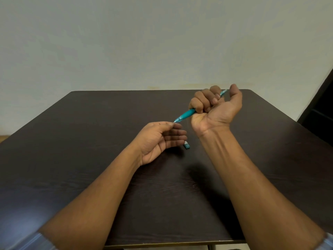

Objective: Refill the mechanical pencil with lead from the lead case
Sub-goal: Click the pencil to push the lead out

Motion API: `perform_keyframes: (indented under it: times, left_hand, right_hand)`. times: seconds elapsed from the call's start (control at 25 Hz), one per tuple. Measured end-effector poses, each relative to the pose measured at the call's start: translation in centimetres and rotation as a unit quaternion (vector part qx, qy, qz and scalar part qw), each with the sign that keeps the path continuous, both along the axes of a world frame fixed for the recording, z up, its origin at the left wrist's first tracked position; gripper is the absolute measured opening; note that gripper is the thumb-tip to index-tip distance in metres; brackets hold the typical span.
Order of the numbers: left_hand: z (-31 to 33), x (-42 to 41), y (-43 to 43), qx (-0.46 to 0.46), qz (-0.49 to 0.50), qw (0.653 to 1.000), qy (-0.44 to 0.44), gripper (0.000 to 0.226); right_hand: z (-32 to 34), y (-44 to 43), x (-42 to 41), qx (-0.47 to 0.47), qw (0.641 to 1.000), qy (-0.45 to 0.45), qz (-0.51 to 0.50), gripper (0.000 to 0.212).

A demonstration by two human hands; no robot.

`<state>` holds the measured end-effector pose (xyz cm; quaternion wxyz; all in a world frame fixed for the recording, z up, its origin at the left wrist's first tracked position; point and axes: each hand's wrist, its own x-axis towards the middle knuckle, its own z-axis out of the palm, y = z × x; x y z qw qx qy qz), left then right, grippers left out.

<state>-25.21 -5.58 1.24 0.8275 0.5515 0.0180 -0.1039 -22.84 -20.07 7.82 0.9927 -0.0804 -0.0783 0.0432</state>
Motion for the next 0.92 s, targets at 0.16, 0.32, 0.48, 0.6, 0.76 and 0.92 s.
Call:
perform_keyframes:
  times: [0.16,0.32,0.48,0.6,0.76,0.92]
  left_hand:
    - [-0.14,0.17,-0.04,-0.003,-0.003,1.0,0.0,0.029]
    - [-0.09,0.16,-0.06,0.001,0.0,1.0,-0.003,0.028]
    - [-0.07,0.06,-0.16,0.004,0.005,1.0,-0.001,0.028]
    - [0.02,0.05,-0.18,0.005,0.004,1.0,-0.002,0.027]
    - [0.09,-0.05,-0.25,0.01,0.007,1.0,-0.001,0.027]
    - [0.24,-0.06,-0.23,0.017,0.005,1.0,-0.001,0.028]
  right_hand:
    - [0.21,-0.19,0.05,-0.013,1.0,-0.01,-0.004,0.052]
    - [0.25,-0.44,0.18,-0.003,1.0,-0.005,-0.01,0.053]
    - [-0.05,-0.4,0.3,0.0,1.0,0.002,-0.003,0.053]
    - [0.13,-0.5,0.45,-0.013,1.0,0.005,-0.009,0.05]
    - [0.1,-0.51,0.32,0.002,1.0,0.008,-0.011,0.053]
    - [0.09,-0.5,0.37,0.006,1.0,0.01,-0.012,0.05]
